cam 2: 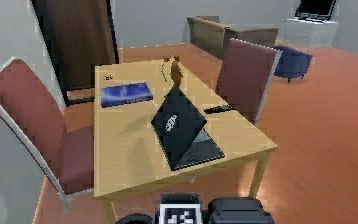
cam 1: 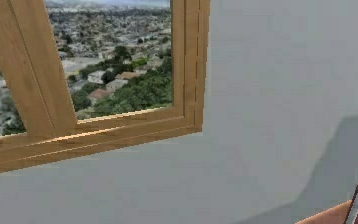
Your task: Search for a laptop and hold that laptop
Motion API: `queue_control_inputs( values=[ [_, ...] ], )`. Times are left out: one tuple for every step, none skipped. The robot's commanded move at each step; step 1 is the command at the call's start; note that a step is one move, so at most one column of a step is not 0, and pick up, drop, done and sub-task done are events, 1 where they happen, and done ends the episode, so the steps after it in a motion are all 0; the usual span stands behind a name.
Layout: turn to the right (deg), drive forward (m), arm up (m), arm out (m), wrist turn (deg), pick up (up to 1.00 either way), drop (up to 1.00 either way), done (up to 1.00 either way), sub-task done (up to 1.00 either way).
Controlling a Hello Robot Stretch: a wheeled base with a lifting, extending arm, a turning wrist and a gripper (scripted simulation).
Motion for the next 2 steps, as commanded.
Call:
queue_control_inputs(
  values=[
    [0.0, 0.00, 0.00, 0.36, 0.0, 0.00, 0.00, 0.00, 0.00],
    [0.0, 0.00, 0.00, 0.00, 45.0, 0.00, 0.00, 0.00, 0.00]
  ],
)
